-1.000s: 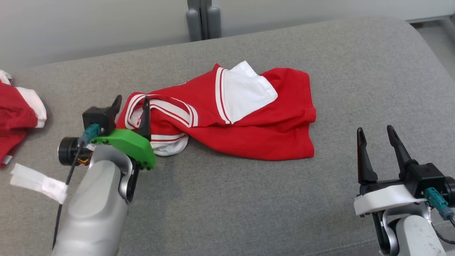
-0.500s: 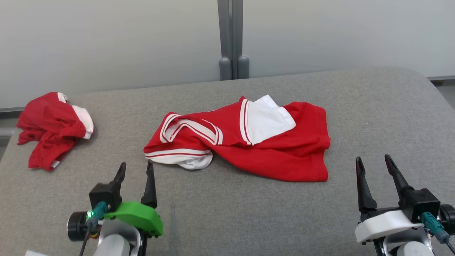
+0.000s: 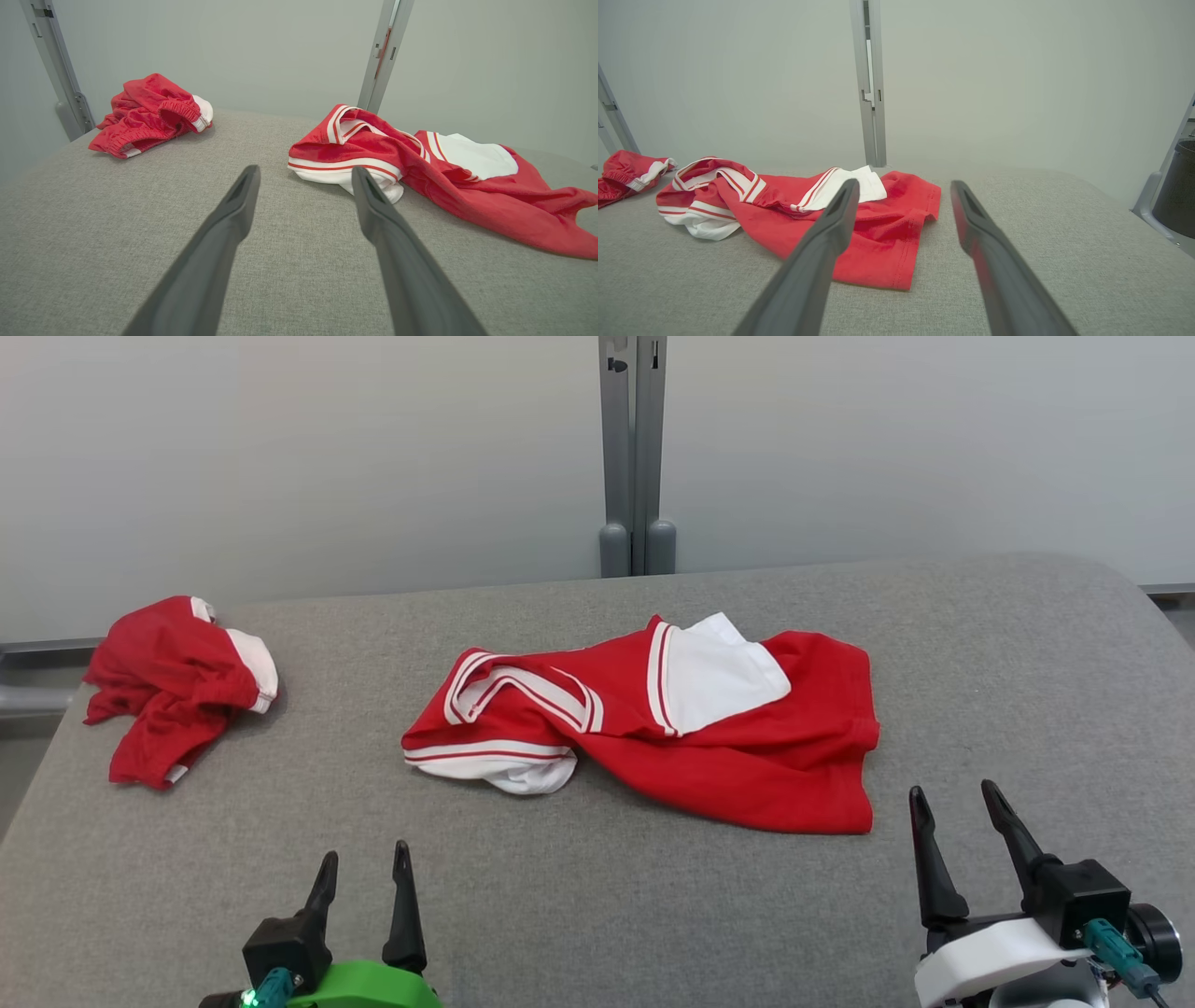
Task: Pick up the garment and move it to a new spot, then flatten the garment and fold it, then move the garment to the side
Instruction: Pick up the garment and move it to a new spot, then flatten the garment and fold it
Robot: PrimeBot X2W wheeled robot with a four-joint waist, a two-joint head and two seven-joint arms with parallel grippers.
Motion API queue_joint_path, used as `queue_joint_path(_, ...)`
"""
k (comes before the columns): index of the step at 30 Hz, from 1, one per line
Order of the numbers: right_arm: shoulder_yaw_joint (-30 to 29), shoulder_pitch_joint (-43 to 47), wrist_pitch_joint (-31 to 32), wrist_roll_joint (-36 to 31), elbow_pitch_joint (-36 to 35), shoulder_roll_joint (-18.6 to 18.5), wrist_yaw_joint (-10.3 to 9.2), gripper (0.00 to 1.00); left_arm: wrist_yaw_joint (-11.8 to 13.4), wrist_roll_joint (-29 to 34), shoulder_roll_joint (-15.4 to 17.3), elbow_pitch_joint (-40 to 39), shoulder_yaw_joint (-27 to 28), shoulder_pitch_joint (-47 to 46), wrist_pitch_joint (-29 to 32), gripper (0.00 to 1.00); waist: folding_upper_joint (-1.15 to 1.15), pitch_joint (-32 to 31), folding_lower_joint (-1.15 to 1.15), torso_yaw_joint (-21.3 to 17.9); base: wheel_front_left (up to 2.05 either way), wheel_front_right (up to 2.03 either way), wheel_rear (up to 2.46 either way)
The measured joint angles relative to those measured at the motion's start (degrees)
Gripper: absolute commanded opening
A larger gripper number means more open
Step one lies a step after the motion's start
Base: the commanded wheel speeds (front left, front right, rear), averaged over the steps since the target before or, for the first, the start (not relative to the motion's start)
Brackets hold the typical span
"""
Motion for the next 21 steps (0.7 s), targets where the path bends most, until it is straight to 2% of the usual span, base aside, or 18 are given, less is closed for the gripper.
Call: queue_joint_path(21, 0.1, 0.0, 0.0, -0.4, 0.9, 0.0, 0.00, 1.00, 0.0, 1.0, -0.2, -0.1, 0.5, 0.0, 0.0, 1.00, 0.00, 0.6, 0.00, -0.5, 0.00, 0.00, 0.00)
